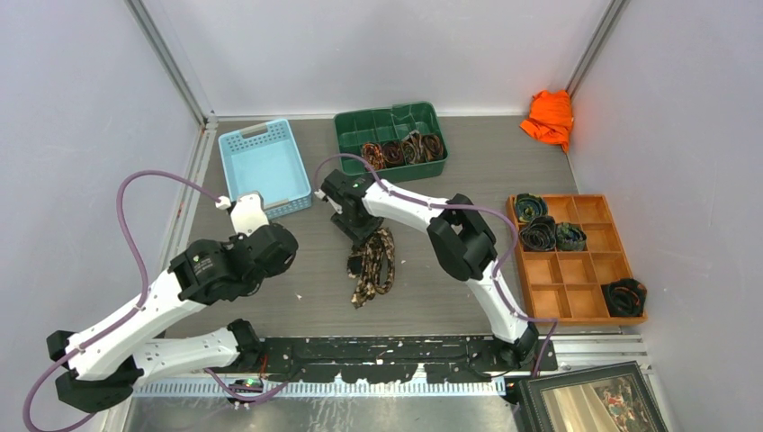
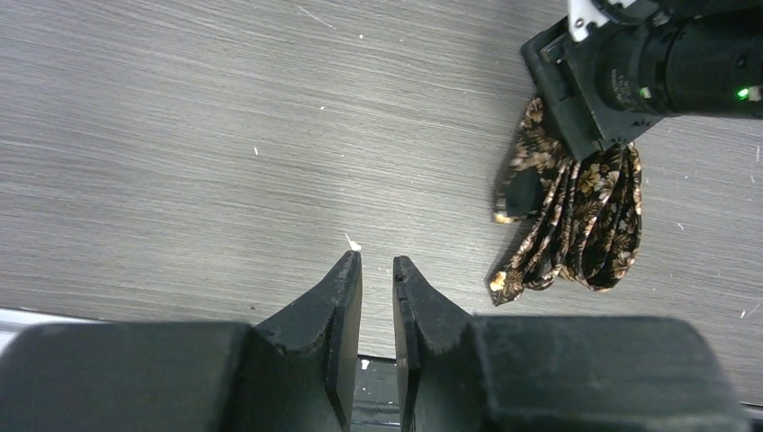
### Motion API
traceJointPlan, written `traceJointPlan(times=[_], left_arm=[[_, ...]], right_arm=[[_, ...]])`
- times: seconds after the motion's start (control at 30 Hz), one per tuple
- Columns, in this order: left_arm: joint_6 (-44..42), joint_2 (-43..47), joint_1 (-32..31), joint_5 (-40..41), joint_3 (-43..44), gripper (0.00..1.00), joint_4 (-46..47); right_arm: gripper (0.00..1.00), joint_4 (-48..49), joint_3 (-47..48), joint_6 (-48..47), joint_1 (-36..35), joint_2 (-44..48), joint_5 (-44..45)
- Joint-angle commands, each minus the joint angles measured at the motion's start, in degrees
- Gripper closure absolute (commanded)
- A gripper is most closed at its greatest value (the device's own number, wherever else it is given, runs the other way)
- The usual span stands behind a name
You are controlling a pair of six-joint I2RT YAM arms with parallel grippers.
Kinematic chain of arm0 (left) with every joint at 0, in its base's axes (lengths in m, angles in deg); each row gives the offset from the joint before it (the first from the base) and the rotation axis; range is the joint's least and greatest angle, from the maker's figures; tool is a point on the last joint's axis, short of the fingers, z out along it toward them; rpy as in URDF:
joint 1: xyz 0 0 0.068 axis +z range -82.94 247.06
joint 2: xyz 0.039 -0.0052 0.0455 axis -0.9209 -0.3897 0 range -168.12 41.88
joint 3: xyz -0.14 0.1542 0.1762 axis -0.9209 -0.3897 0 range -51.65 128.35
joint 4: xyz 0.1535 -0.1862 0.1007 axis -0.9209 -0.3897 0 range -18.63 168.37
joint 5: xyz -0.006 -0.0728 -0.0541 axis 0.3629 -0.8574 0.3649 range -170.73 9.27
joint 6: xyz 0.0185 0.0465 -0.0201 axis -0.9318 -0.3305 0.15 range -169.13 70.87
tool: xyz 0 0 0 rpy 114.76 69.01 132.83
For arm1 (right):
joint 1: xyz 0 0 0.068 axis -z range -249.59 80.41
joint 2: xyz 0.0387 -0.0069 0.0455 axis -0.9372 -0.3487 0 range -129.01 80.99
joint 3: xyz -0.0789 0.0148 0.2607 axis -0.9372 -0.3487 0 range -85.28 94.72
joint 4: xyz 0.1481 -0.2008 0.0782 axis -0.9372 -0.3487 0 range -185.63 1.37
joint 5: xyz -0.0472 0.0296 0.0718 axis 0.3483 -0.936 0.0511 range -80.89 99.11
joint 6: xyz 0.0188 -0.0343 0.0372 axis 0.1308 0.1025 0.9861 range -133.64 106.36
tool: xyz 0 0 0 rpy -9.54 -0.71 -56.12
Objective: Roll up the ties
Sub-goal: Flatten out the tie at the center of the board.
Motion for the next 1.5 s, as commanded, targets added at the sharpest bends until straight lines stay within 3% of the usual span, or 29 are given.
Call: traceJointPlan(times=[0.0,0.13,0.2,0.4,0.6,0.8,0.9,1.0,1.07,1.2,1.33,1.47], left_arm=[[1.44,0.74,0.22,2.38,-0.67,0.79,-0.15],[1.09,-0.17,0.22,1.85,-1.09,0.79,1.13],[0.6,-0.93,0.22,1.68,-1.43,0.79,2.19],[-2.13,-4.13,0.22,-1.42,-2.59,0.87,8.57],[-6.68,-11.14,0.22,-5.59,-2.18,0.91,17.64],[-11.42,-21.73,0.17,-12.47,0.28,0.94,28.33],[-11.9,-27.04,0.0,-15.84,1.77,0.94,32.25],[-12.62,-31.81,-0.22,-17.62,2.98,0.94,35.83],[-13.07,-34.69,-0.22,-18.03,4.11,0.94,37.55],[-13.73,-40.15,-0.22,-18.22,6.14,0.94,40.99],[-13.48,-44.05,-0.22,-18.01,6.25,0.94,45.55],[-13.27,-46.57,-0.22,-21.89,5.84,0.9,50.87]], right_arm=[[0.63,-2.34,1.95,-1.18,2.05,-0.02,-3.57],[0.91,0.29,-2.18,0.68,2.48,1.89,-1.78],[0.98,2.1,-4.42,2.44,2.67,3.85,0.39],[0.99,7.41,-11.87,10.93,4.98,13.59,14.38],[0.99,9.18,-19.97,19.03,9.74,24.09,16.66],[0.99,8.5,-26.54,24.61,16.31,27.58,16.45],[0.92,8.93,-30.48,26.16,19.14,29.01,17.09],[0.65,7.67,-32.26,27.14,20.38,29.72,18.49],[0.57,6.46,-32.49,27.63,20.5,30.07,20.29],[0.49,4.8,-30.75,27.67,20.47,30.96,22.01],[0.47,7.73,-29.21,26.13,20.51,32.18,13.86],[0.47,7.09,-26.64,25.4,20.49,30.67,12.76]])
